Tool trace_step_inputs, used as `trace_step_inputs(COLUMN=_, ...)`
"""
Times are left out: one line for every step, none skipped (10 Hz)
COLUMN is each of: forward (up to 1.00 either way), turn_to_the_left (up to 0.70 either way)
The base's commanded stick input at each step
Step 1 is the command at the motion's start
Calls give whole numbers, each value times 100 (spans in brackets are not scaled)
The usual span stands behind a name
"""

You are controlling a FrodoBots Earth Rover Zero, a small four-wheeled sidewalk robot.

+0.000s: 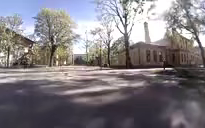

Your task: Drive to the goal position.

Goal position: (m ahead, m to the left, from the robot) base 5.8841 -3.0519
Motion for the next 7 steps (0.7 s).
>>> trace_step_inputs(forward=100, turn_to_the_left=0)
trace_step_inputs(forward=100, turn_to_the_left=0)
trace_step_inputs(forward=100, turn_to_the_left=0)
trace_step_inputs(forward=100, turn_to_the_left=0)
trace_step_inputs(forward=100, turn_to_the_left=0)
trace_step_inputs(forward=100, turn_to_the_left=0)
trace_step_inputs(forward=100, turn_to_the_left=0)
